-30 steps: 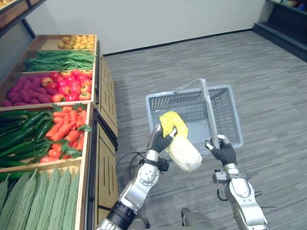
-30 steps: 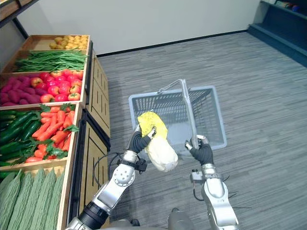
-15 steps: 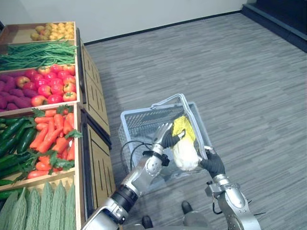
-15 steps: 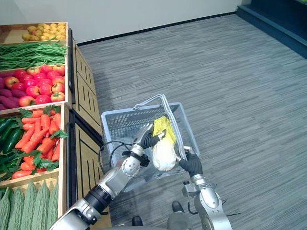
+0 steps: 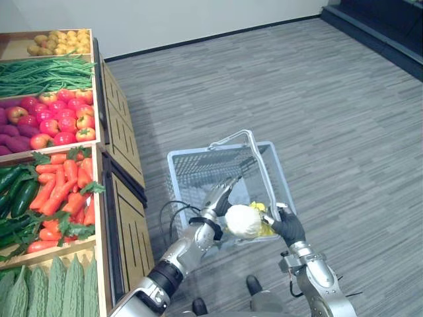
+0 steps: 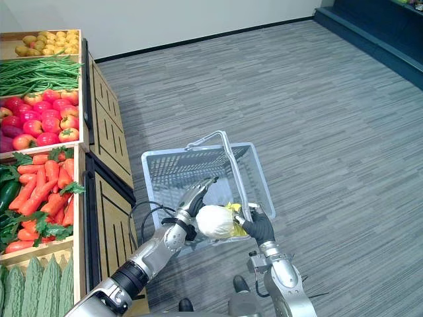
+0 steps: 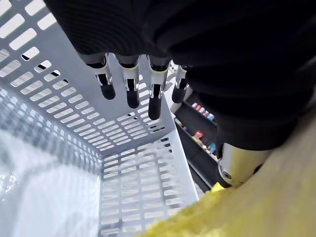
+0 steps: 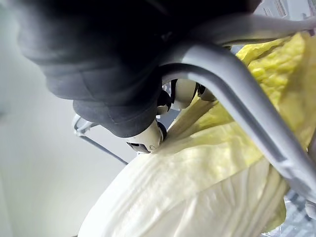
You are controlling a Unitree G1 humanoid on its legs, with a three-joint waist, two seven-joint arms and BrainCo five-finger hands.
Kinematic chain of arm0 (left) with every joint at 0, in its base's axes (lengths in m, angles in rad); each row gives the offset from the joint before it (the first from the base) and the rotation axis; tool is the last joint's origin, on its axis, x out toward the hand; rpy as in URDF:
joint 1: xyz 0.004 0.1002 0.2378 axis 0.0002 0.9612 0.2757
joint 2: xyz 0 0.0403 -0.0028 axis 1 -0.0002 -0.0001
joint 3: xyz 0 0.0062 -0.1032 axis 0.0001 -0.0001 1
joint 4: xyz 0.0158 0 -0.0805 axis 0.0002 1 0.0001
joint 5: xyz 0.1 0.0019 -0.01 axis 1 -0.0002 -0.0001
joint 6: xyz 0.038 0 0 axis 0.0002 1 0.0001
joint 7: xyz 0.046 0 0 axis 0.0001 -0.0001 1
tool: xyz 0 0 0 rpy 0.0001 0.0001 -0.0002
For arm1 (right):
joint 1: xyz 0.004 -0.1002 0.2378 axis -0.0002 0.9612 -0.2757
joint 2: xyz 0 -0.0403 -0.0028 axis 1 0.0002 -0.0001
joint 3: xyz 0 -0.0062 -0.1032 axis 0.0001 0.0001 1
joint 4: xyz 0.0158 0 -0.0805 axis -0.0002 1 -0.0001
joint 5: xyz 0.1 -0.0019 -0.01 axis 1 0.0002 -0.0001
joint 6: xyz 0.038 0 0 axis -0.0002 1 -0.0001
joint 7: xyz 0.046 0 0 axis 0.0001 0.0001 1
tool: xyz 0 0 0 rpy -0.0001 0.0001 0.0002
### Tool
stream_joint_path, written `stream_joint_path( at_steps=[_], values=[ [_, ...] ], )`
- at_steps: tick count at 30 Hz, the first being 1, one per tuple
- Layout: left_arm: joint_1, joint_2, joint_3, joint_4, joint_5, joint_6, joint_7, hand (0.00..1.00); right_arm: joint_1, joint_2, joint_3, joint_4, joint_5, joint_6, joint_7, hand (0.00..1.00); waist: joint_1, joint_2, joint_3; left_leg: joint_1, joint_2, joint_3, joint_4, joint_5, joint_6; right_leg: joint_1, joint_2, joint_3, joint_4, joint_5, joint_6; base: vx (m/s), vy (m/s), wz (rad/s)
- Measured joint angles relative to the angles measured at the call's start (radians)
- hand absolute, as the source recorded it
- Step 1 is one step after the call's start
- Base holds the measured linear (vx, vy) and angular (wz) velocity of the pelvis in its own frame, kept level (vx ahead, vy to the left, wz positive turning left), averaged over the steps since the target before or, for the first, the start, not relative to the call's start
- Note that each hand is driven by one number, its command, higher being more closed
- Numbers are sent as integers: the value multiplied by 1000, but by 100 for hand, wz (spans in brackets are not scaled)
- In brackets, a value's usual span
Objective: Pick vegetable in the basket
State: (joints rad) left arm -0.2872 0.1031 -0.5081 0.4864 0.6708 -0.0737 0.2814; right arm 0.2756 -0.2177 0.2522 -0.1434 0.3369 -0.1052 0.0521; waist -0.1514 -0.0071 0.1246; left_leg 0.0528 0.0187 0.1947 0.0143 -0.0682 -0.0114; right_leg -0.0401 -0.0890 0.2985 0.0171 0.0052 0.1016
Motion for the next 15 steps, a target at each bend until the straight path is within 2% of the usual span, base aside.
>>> stream_joint_path(
  at_steps=[7,15],
  values=[
    [0,3,33,25,0,3,-20,0,28,5,-4,48,-57,1,41,100,0,-17,-11,-2,-1,-5,-3,0,0,1,-1,-7,-3,0,0,-10,-24,2],
    [3,13,70,-33,-10,4,-19,0,87,25,-34,133,-186,16,39,100,0,-17,-11,-5,-1,-23,-10,7,-2,2,0,-25,-3,0,1,-18,-36,6]
  ],
)
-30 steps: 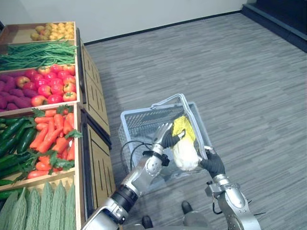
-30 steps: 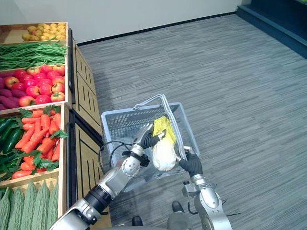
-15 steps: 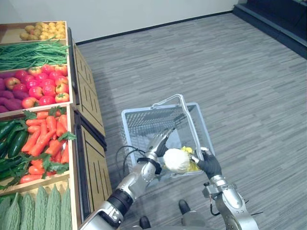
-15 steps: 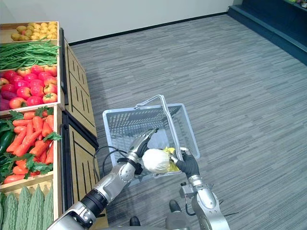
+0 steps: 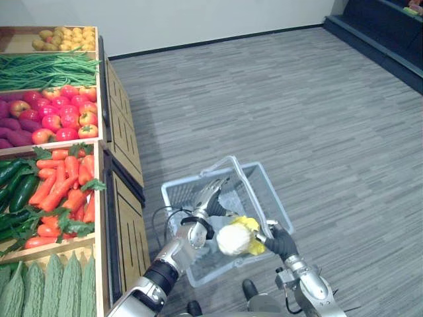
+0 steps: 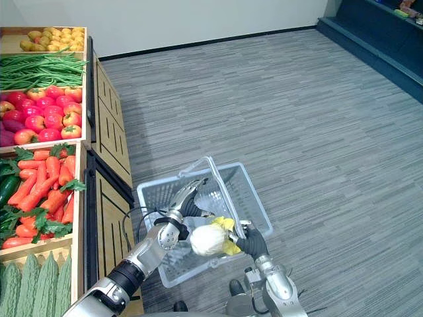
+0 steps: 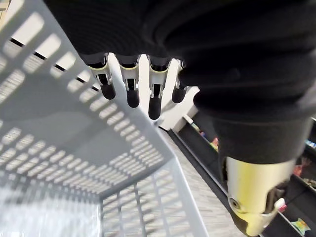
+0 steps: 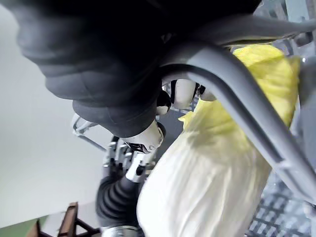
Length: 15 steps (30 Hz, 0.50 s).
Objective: Pick vegetable in the basket
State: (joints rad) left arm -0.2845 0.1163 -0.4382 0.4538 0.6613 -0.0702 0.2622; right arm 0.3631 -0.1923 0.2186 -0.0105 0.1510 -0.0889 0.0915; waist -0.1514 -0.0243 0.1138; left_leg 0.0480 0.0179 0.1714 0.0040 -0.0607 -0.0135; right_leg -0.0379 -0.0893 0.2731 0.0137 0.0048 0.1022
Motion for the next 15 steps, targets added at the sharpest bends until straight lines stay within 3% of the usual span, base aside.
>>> stream_joint_path(
  at_steps=[8,13,15],
  values=[
    [45,5,45,-156,-26,-10,7,0,17,28,-67,25,-24,5,-11,100,0,1,-2,-1,0,-7,0,1,-1,2,0,-7,0,-1,0,-16,-22,2],
    [205,-17,109,-281,-129,-29,6,0,17,64,-125,20,-27,5,-46,100,4,1,-8,0,0,-21,-2,1,-1,10,0,-26,-4,-2,2,-9,-32,9],
    [288,-37,166,-328,-218,-42,7,0,22,78,-153,-7,-44,5,-66,100,7,4,-23,0,0,-25,-4,1,-1,11,0,-29,-4,-5,6,-2,-28,5]
  ],
)
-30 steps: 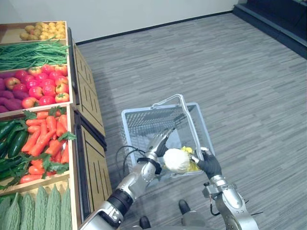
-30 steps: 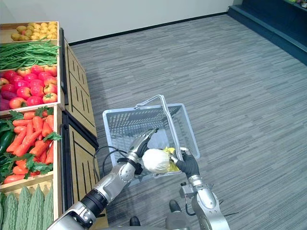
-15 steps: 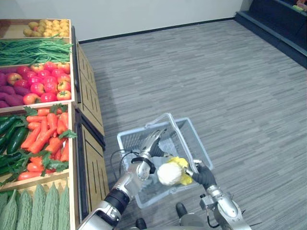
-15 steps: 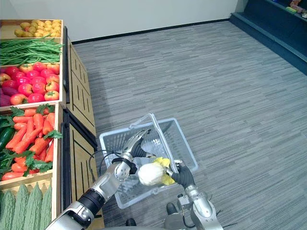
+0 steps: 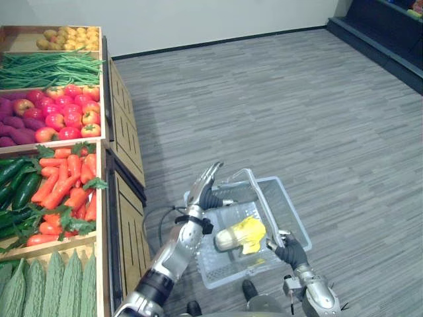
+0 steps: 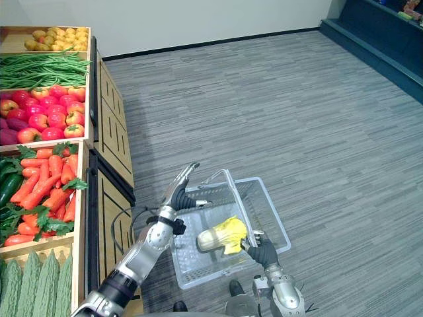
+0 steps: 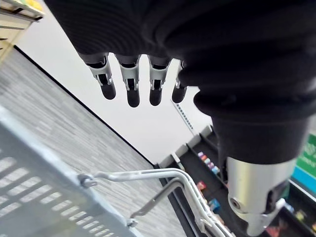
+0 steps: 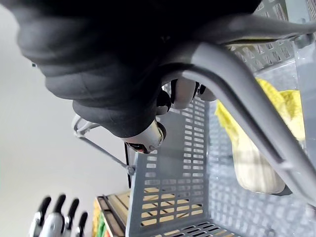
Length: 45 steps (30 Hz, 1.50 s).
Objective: Pick vegetable in the basket
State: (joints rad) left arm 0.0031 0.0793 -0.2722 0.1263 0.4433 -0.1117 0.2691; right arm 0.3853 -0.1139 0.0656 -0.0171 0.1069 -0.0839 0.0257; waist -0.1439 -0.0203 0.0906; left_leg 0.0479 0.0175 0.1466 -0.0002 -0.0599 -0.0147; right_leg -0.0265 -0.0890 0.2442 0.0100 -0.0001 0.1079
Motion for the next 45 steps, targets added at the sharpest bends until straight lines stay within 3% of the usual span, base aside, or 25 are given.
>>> stream_joint_path(
  at_steps=[8,17,21,23,24,25,26,28,30,31,32,35,36,37,38,39,41,42,45],
  values=[
    [194,-24,175,-19,-313,-33,18,0,7,29,-176,-86,-10,-5,-80,100,49,16,-34,-4,-1,-29,0,0,-1,12,-4,-37,1,-8,1,-9,-33,10],
    [287,-48,265,-18,-415,-46,4,0,9,49,-240,-75,-40,-5,-135,100,70,14,-34,-18,0,-50,10,-13,-6,5,-6,-74,26,-45,-9,-2,-27,12],
    [296,-65,288,-18,-429,-50,-6,0,-28,49,-244,-20,-63,-4,-137,100,96,-11,-18,-47,-8,-23,128,-115,0,-70,-4,-50,227,-163,-3,44,-18,-17],
    [299,-69,294,-18,-437,-51,-4,0,-53,50,-239,3,-93,-1,-136,100,102,0,-6,-40,7,-29,187,-176,16,-177,3,-106,516,-190,23,70,-29,-14],
    [297,-66,298,-19,-437,-51,-4,0,-57,53,-236,3,-99,0,-136,100,98,-3,4,-22,7,-32,187,-185,30,-221,1,-133,622,-183,18,121,-26,11],
    [298,-66,301,-17,-437,-51,-1,0,-58,57,-233,4,-107,2,-135,100,84,6,22,15,19,-41,195,-201,41,-269,0,-178,713,-197,-22,302,-48,14],
    [297,-65,306,-17,-437,-51,4,0,-66,57,-232,4,-113,2,-134,100,81,3,22,37,33,-42,199,-221,37,-303,3,-221,705,-220,-51,275,-45,11],
    [279,-51,306,-16,-437,-52,9,0,-89,51,-232,3,-117,2,-134,100,76,8,24,44,65,-48,209,-250,19,-367,27,-246,606,-216,-59,342,-92,9],
    [247,-48,301,-6,-436,-52,17,0,-112,35,-232,1,-117,2,-134,100,68,19,33,59,98,-66,223,-269,-20,-401,63,-211,427,-138,-47,516,-186,39],
    [230,-45,295,2,-436,-53,17,0,-114,21,-232,0,-117,2,-135,100,52,1,28,77,99,-91,233,-290,-54,-382,68,-166,299,5,-25,504,-196,56],
    [200,-65,290,32,-435,-52,19,0,-131,-14,-230,0,-118,3,-136,100,51,58,57,100,139,-123,258,-308,-72,-362,97,-195,359,27,-67,564,-228,50],
    [194,-96,278,24,-432,-53,17,0,-152,-19,-206,-2,-122,13,-135,100,51,67,65,99,142,-155,354,-225,-98,-350,93,-217,479,-97,-95,344,-180,25],
    [194,-111,276,16,-432,-59,17,0,-143,-18,-200,-3,-126,14,-136,100,50,68,66,65,149,-167,468,-192,-95,-316,93,-235,481,-129,-106,500,-321,50],
    [199,-125,275,5,-432,-66,17,0,-126,-17,-192,-19,-126,15,-136,100,51,69,68,-21,170,-168,673,-101,-78,-263,96,-256,466,-160,-120,402,-252,40],
    [204,-132,275,-2,-432,-69,18,0,-114,-17,-184,-40,-125,16,-137,100,54,72,71,-64,193,-156,776,-46,-65,-228,104,-262,449,-170,-127,374,-225,16],
    [221,-138,273,-15,-433,-72,20,0,-93,-12,-173,-79,-125,18,-141,100,75,78,79,-124,252,-98,948,-38,-64,-155,127,-266,404,-180,-142,372,-172,-10],
    [262,-137,272,-51,-434,-72,23,0,-58,-10,-157,-140,-122,18,-155,100,93,81,83,-191,301,-3,1078,-59,-40,-47,136,-267,346,-207,-175,369,-122,-9],
    [281,-137,273,-80,-435,-72,24,0,-49,-10,-154,-181,-116,18,-160,100,106,81,84,-231,298,48,1085,-76,-16,6,128,-268,316,-219,-184,416,-68,14],
    [287,-137,273,-126,-435,-73,25,0,-57,-12,-159,-217,-115,9,-162,100,112,77,86,-301,266,194,902,-142,-11,116,90,-319,246,-237,-168,379,-4,45]
  ],
)
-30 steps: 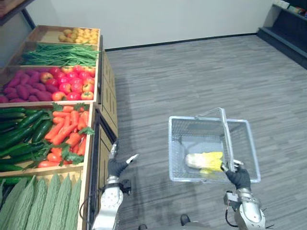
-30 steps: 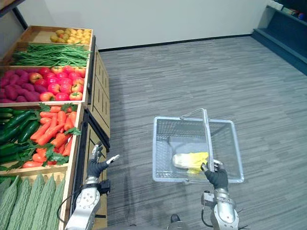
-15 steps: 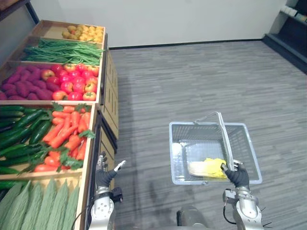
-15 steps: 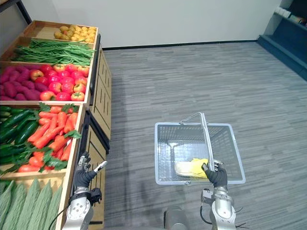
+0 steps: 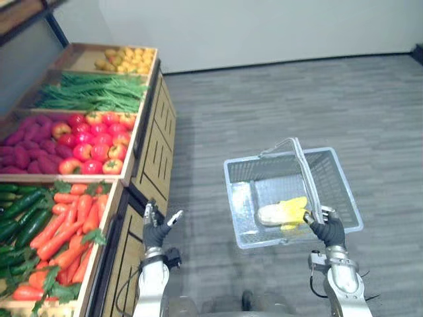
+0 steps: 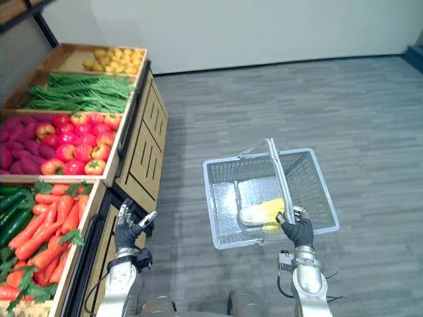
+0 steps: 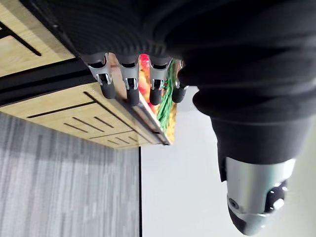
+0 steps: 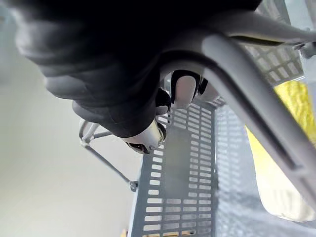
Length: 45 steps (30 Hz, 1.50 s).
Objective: Pick vegetable in the basket
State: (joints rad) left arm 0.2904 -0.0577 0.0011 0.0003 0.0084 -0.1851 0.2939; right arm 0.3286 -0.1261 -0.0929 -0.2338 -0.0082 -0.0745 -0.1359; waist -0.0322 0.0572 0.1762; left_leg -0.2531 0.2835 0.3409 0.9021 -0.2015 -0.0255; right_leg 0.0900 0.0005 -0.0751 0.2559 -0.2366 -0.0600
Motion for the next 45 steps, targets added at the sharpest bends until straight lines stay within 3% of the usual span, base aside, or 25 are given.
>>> stream_joint_path(
  at_steps=[2,4,5,6,8,9,10,11,12,14,16,17,19,20,21,23,25,29,31,32,34,36,37,40,45],
  values=[
    [-9,-1,-5,-6,2,-2,0,0,-15,-3,-22,12,1,-3,-1,100,-1,1,-1,-10,-43,82,-201,1,-3,69,-22,-45,-49,-12,16,344,56,73],
    [-19,-1,-14,-6,6,-3,3,0,-38,-15,-64,66,2,-18,-14,100,-6,14,-12,4,-113,165,-453,58,-36,120,-30,-95,-93,-35,55,474,129,73],
    [-20,0,-16,-7,11,-2,13,0,-45,-24,-76,103,0,-18,-15,100,-4,23,-20,18,-149,166,-523,103,75,147,-30,-102,-94,-62,81,553,171,49],
    [-20,6,-13,-7,12,0,14,0,-48,-17,-77,131,-1,-16,-15,100,1,5,-24,26,-172,160,-520,103,132,162,-48,-102,-83,-79,92,512,139,48],
    [-22,4,-13,-7,48,3,15,0,-44,-7,-91,221,-9,-1,-15,100,-7,-29,-53,63,-254,127,-560,78,164,138,-105,-101,62,-93,114,524,123,80],
    [-32,6,-11,-7,55,3,14,0,-46,-4,-103,251,-13,11,-14,100,-3,-31,-55,89,-280,114,-583,71,167,103,-123,-96,178,-88,122,516,131,103],
    [-35,16,-7,-6,70,4,15,0,-46,3,-111,288,-23,26,-14,100,-8,-43,-55,131,-316,67,-615,68,172,30,-142,-71,390,-36,183,419,85,90],
    [-38,24,-9,-5,76,5,15,0,-45,6,-113,304,-27,37,-13,100,-15,-45,-55,154,-326,39,-631,68,173,-4,-148,-45,486,-27,182,518,44,105],
    [-46,25,-11,-5,83,7,15,0,-43,7,-113,325,-38,48,-11,100,-21,-45,-54,194,-335,0,-655,67,174,-44,-135,-20,584,-53,150,480,-29,93],
    [-47,30,-10,-10,88,7,18,0,-14,22,-107,319,-44,56,5,100,-12,-42,-54,283,-328,-80,-693,67,173,-149,-72,91,647,-112,101,487,-122,91],
    [-47,31,-16,-19,94,7,19,0,4,28,-94,289,-43,56,10,100,-11,-40,-53,302,-311,-127,-691,55,152,-213,-27,164,630,-133,91,311,-198,82],
    [-49,34,-33,-36,104,6,19,0,32,46,-84,233,-41,50,12,100,-12,-41,-56,301,-290,-191,-667,30,115,-282,22,263,565,-134,93,274,-269,130],
    [-64,33,-60,-36,112,6,18,0,55,61,-79,197,-37,24,13,100,-17,-59,-49,283,-281,-289,-600,-20,68,-321,52,413,446,-125,109,256,-367,172],
    [-76,41,-81,-43,116,6,17,0,83,68,-73,177,-14,8,10,100,-18,-94,-56,225,-300,-384,-489,-95,18,-303,37,530,294,-74,151,187,-389,186],
    [-76,36,-92,-36,121,8,15,0,89,68,-72,179,-4,7,9,100,-12,-100,-43,218,-302,-433,-441,-130,-5,-297,32,479,335,-46,166,221,-458,196],
    [-50,23,-123,-41,121,14,11,0,105,59,-76,178,1,8,6,100,3,-67,-63,205,-276,-489,-436,-126,-18,-283,29,384,333,-66,133,169,-316,141],
    [-61,21,-126,-59,121,12,11,0,112,55,-81,178,3,9,3,100,10,-44,-70,157,-240,-506,-455,-83,-63,-286,1,239,331,-70,100,135,-326,171],
    [-77,25,-124,-61,121,12,12,0,167,57,-120,178,17,10,-15,100,16,-43,-68,126,-157,-363,-489,-19,-53,-233,-28,79,283,-57,77,53,-214,134],
    [-79,42,-115,-62,121,13,12,0,188,55,-128,182,38,10,-16,100,11,-47,-65,122,-122,-223,-484,21,-16,-206,-44,40,280,-57,76,-28,-68,73],
    [-79,59,-113,-68,122,13,12,0,189,63,-129,188,40,10,-16,100,-1,-62,-57,122,-119,-174,-507,36,-2,-197,-58,21,258,-55,73,-41,-3,59],
    [-102,88,-108,-72,126,14,11,0,187,80,-142,205,54,9,-15,100,-10,-61,-58,120,-79,-71,-520,26,12,-195,-75,-14,234,-45,66,-84,20,64],
    [-141,110,-102,-72,161,15,11,0,191,79,-153,241,80,8,-15,100,-19,-63,-56,118,-36,19,-508,28,2,-179,-94,-62,218,-43,70,-99,30,76],
    [-163,122,-94,-72,183,14,10,0,190,80,-168,267,95,8,-14,100,-19,-64,-56,119,-41,31,-520,43,-15,-171,-104,-68,213,-48,82,-96,98,57],
    [-184,175,-45,-68,231,15,9,0,190,79,-182,304,122,8,5,100,-22,-62,-59,120,-66,42,-566,49,-17,-163,-94,-14,171,-54,98,-53,91,29],
    [-243,271,-15,18,305,30,-6,0,162,64,-161,346,123,6,73,100,-31,-67,-62,126,-84,81,-626,125,-13,-170,-82,53,126,-10,113,-1,59,0]
  ],
)
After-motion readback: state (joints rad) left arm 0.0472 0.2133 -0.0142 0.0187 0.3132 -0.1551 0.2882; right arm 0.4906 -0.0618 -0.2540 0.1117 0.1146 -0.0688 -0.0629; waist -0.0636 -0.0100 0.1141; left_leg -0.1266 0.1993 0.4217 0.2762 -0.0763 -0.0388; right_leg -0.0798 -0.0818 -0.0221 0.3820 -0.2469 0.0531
